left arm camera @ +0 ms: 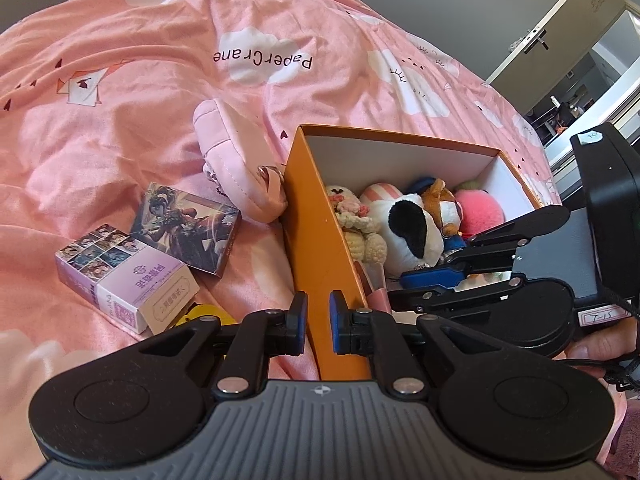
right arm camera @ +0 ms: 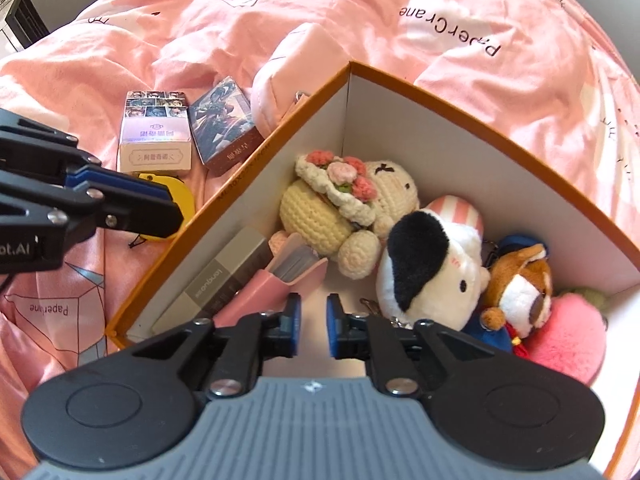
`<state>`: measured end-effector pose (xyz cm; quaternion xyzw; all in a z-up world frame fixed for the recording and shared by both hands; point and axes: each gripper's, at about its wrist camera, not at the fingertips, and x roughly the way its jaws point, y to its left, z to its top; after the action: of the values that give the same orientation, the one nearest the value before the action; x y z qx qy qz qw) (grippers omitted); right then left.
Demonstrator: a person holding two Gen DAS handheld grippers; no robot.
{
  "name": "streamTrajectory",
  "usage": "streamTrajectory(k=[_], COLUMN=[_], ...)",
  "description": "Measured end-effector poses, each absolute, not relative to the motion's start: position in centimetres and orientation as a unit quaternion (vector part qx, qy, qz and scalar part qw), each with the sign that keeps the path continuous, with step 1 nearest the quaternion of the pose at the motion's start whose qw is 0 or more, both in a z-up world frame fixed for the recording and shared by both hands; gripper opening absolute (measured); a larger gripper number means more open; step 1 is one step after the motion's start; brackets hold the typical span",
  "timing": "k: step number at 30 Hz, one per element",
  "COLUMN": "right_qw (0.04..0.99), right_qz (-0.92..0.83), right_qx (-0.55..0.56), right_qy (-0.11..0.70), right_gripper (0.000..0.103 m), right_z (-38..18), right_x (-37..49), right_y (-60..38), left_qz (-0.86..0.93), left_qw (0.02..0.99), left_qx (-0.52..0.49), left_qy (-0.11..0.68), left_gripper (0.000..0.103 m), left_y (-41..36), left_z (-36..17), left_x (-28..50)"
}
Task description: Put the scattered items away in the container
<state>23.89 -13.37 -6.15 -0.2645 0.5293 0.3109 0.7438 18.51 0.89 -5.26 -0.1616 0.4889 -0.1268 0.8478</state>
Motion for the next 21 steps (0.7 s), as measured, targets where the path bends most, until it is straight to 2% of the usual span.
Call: streamTrajectory(k=[4,7,11,13,16,21], right_qw=[0.757,0.772,0.792,0.803,0.82,0.84], right_qz=[0.31,0.306,0.307,0.307,0.314,0.346], right_qx=[-0.259,-0.257,-0.242,-0.241,-0.241,-0.173], right_qy=[0.514,0.495,0.469,0.45,0.414,0.382], right_gripper=[0.026,0.04,0.041,0.047,0.051,0.052], right_z=[-5.0,-3.9,-2.2,-1.3,0.1,1.8], right_x=[23.1,22.2,20.9,20.0,18.2,15.7], right_y=[-13.9,-14.3,-14.8,-14.9,-14.7,-14.0], left_qz=[-0.113,-0.109,-0.102,-0.098,-0.087,-0.064], left_qw=[0.853,0.856,0.861,0.864,0.868,0.874], left_qx=[-0.144,-0.14,-0.136,-0.138,-0.141,-0.142], left_qy=[0.489,0.486,0.479,0.475,0.469,0.46], left_gripper=[0.013,0.013,0.014,0.014,0.014,0.014], left_y=[0.8,1.0,1.5,2.1,3.4,5.6], left_z=[-4.4,-3.7,-2.7,-2.2,-1.5,-0.8], left_x=[17.8,17.1,15.9,15.3,14.2,12.5])
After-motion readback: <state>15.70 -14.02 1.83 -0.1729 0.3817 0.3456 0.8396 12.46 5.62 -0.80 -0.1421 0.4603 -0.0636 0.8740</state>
